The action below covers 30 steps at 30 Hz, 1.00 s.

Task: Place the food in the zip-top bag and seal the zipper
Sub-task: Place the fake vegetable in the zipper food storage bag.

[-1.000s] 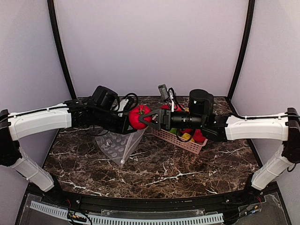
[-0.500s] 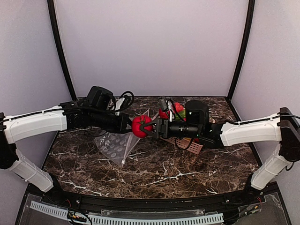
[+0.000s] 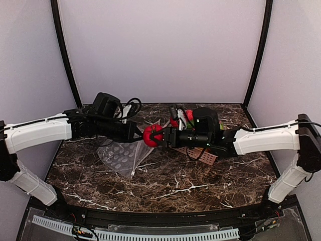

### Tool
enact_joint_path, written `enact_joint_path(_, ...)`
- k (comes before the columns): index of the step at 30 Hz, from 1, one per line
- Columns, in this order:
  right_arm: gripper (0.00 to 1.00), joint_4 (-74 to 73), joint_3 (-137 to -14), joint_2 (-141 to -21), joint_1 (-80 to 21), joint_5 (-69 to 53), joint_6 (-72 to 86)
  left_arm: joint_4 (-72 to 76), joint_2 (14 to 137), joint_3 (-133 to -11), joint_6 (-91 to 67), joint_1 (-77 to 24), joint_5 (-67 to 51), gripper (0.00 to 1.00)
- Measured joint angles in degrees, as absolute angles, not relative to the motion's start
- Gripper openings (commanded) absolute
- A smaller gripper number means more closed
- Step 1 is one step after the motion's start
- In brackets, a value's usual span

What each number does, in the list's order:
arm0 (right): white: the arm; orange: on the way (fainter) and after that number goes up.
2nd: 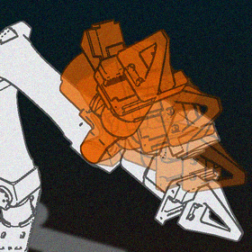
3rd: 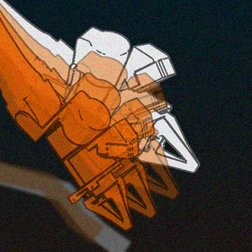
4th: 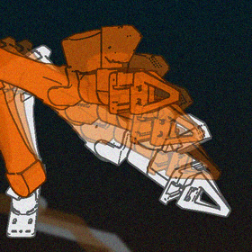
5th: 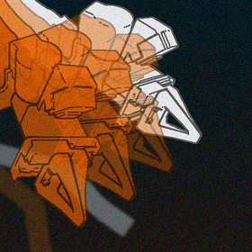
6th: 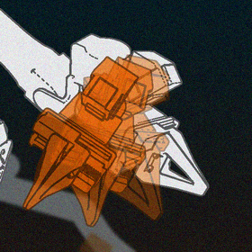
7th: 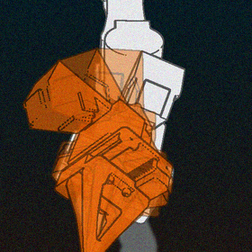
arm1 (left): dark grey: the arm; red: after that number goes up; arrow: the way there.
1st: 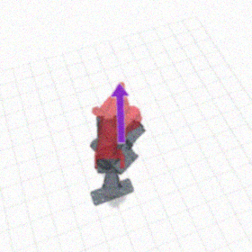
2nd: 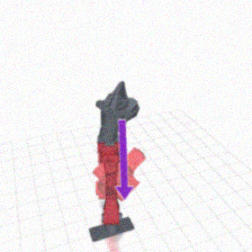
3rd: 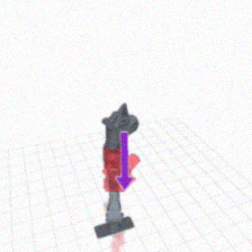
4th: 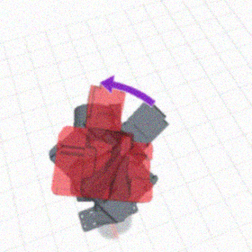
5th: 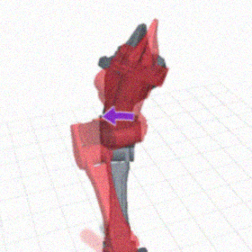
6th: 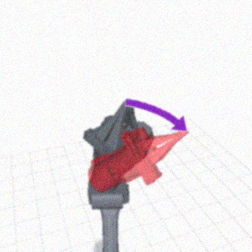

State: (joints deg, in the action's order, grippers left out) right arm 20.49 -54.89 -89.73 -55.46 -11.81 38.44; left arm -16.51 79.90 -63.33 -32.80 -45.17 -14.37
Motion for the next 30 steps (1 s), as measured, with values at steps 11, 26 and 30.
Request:
enact_joint_path(11, 0.57, 14.33, -58.11, -92.55, -55.37, -8.19, 37.95, -15.73, 79.57, -63.26, -33.32, -45.08, -15.07, 0.01)
enact_joint_path(26, 0.63, 10.74, -58.33, -95.88, -55.37, -11.29, 34.39, -11.18, 77.6, -63.29, -33.65, -46.78, -21.23, 0.01)
enact_joint_path(30, 0.73, 10.83, -58.46, -95.79, -55.37, -14.22, 32.27, -11.18, 77.6, -63.29, -33.63, -46.78, -21.19, 0.01)
